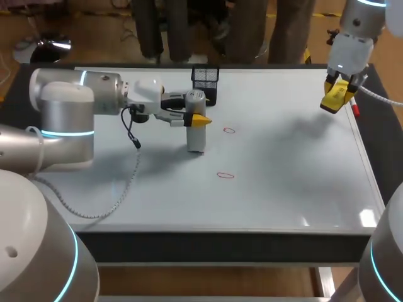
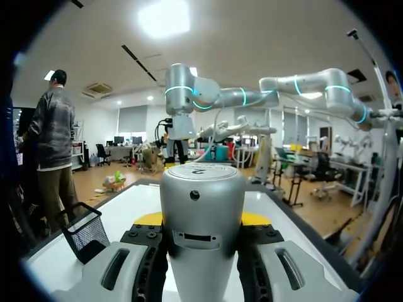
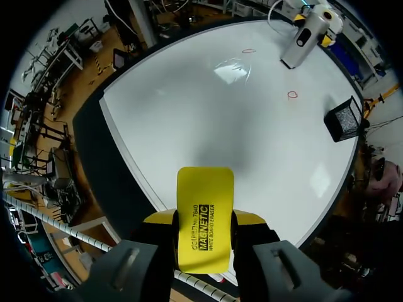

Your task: Pick up the inspection probe, press it on each red-marked spot on the whiteboard one by one, put down the probe, pick up the eraser, and wipe off all the red marks.

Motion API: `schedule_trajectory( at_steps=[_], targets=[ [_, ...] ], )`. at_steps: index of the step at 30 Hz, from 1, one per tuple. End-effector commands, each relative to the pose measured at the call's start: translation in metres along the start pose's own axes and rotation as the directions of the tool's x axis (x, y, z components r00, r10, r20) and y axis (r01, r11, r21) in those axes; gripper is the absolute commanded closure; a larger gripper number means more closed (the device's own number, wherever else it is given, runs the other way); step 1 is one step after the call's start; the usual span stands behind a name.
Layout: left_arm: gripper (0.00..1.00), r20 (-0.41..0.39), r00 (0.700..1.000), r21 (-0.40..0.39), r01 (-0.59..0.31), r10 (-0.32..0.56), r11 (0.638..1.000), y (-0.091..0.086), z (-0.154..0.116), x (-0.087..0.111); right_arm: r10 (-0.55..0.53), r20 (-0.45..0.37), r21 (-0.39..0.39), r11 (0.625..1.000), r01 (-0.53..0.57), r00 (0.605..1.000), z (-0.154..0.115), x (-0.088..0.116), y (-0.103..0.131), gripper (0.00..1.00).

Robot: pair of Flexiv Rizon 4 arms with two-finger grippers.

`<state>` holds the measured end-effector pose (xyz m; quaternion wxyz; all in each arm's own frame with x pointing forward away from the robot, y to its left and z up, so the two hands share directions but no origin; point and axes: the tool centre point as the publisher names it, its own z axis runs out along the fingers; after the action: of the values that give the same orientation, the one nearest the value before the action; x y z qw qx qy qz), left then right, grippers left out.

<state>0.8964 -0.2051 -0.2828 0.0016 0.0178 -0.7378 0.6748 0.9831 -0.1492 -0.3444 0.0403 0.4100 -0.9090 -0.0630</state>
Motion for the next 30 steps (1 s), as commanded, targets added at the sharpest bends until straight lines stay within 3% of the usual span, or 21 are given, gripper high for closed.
schedule_trajectory(
  at_steps=[1,10,16,30],
  targets=[
    [1.00,0.018,1.000,-0.001,0.001,-0.001,1.000,-0.008,-0.012,0.002,-0.002,-0.003,0.001,1.000,0.002,1.000,-0.001,0.000,0.000,1.00],
    [1.00,0.111,0.994,-0.009,-0.017,0.018,1.000,-0.016,-0.057,0.000,-0.002,-0.003,0.001,1.000,0.002,1.000,-0.001,0.000,0.000,1.00],
    [1.00,0.199,0.980,-0.008,-0.030,0.031,1.000,-0.021,-0.102,0.002,-0.002,-0.003,0.001,1.000,0.002,1.000,-0.001,0.000,0.000,1.00],
    [1.00,0.410,0.911,-0.030,-0.029,0.039,0.999,-0.028,-0.203,0.018,-0.002,-0.003,0.001,1.000,0.002,1.000,-0.001,0.000,0.000,1.00]
  ],
)
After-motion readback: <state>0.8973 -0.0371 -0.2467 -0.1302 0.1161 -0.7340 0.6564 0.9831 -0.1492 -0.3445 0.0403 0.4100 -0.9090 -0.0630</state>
